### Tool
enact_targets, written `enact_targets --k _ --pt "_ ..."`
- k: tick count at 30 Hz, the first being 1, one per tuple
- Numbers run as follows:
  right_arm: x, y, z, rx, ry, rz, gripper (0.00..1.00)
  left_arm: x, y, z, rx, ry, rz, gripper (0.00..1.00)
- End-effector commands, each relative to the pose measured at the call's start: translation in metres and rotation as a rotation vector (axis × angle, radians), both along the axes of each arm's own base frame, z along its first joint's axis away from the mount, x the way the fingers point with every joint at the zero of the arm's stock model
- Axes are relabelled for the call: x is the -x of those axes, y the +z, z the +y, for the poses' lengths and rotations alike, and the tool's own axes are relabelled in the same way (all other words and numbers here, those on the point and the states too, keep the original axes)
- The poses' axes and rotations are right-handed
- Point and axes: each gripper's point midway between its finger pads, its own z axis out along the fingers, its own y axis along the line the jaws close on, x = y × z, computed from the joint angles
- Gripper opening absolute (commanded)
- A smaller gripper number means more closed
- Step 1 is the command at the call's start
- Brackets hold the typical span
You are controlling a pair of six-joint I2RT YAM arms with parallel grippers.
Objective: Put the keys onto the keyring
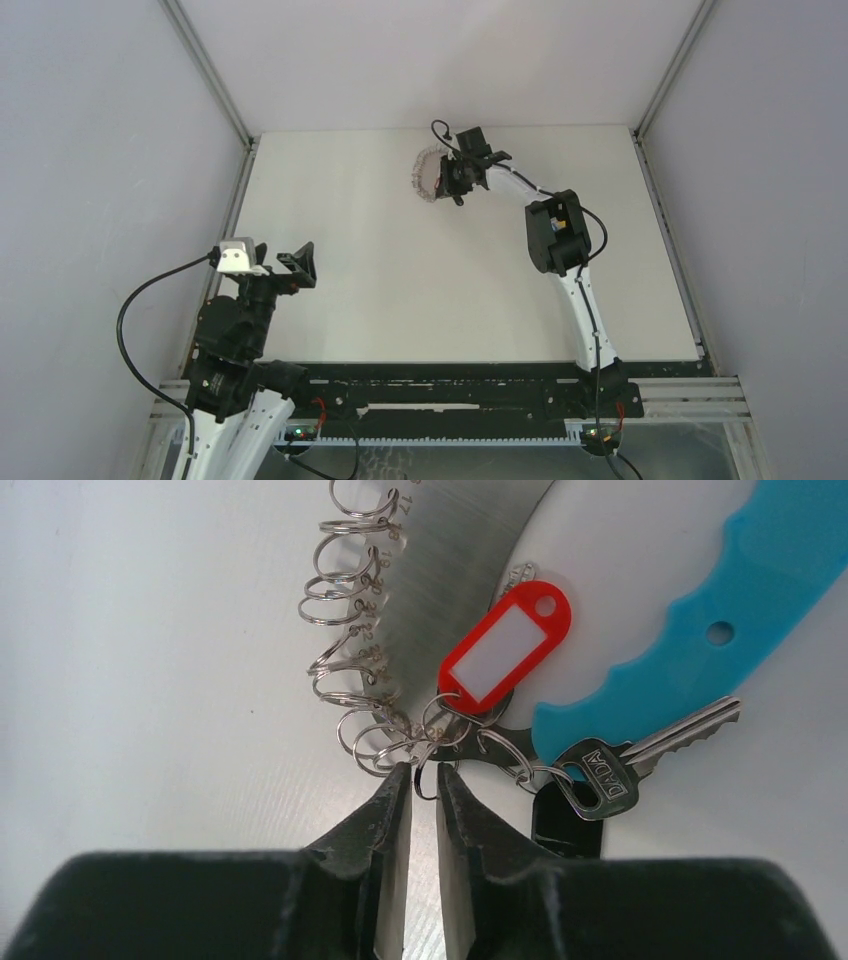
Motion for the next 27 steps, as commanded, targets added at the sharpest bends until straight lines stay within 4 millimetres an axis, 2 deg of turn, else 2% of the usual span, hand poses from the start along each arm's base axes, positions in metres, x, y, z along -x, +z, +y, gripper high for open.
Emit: enact_targets --k 1,4,8,11,17,20,23,27 --pt "-0.003 0.012 0.002 -0.020 0.010 -0.024 0.11 -0.001 0.000 -0.003 -0.018 -0.018 -0.013 1.00" --pt "0.004 0.013 0.000 -0.008 0.018 -0.033 0.00 -0.001 0.000 -0.004 -0.016 -0.021 -0.012 1.00" --pt "0.028 0.017 -0.006 0.009 0.050 -0.039 0.00 -0.001 0.000 -0.006 -0.011 -0.029 -0.008 1.00" --pt "0.050 0.033 -0.008 -0.005 0.086 -0.068 0.00 0.000 0.000 -0.012 0.007 -0.059 -0.001 1.00" --pt "0.124 0.040 -0.011 -0.006 0.217 -0.061 0.00 -0.002 -0.004 -0.030 0.087 -0.133 0.065 1.00" --pt "0.166 0.038 -0.010 0.008 0.291 -0.053 0.00 -0.006 -0.017 -0.050 0.185 -0.204 0.156 1.00" --pt "0.208 0.029 -0.015 0.016 0.331 -0.026 0.00 -0.011 -0.045 -0.074 0.289 -0.280 0.275 1.00" --pt "0.245 0.041 -0.012 -0.046 0.343 -0.052 0.00 -0.012 -0.081 -0.099 0.417 -0.360 0.410 1.00"
